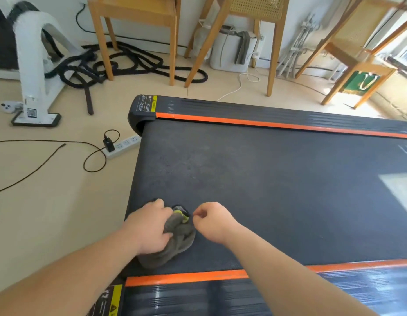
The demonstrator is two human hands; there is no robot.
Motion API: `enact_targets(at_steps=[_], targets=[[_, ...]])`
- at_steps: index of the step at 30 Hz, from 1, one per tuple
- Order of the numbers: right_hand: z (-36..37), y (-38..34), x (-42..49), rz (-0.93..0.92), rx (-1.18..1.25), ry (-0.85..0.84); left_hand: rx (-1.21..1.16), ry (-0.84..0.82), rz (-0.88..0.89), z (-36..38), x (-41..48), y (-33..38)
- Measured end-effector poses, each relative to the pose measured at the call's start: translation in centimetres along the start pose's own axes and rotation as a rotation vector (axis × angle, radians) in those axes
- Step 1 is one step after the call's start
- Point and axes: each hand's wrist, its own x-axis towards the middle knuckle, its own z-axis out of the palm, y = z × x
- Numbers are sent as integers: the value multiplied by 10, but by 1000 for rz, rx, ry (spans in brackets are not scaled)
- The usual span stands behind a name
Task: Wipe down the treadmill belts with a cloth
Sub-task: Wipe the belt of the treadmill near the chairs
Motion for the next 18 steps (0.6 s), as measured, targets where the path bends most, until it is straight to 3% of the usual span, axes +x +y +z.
enact_targets(at_steps=[4,7,12,18], targets=[[3,1,2,20,29,31,-50,140,-229,19,8,-9],[-3,3,10,33,84,70,-23,261,-169,46,-17,19],[-10,12,11,95,104,88,36,40,-161,26,-18,28],[-21,10,11,73,112,85,-43,-17,-164,21,-32,51]])
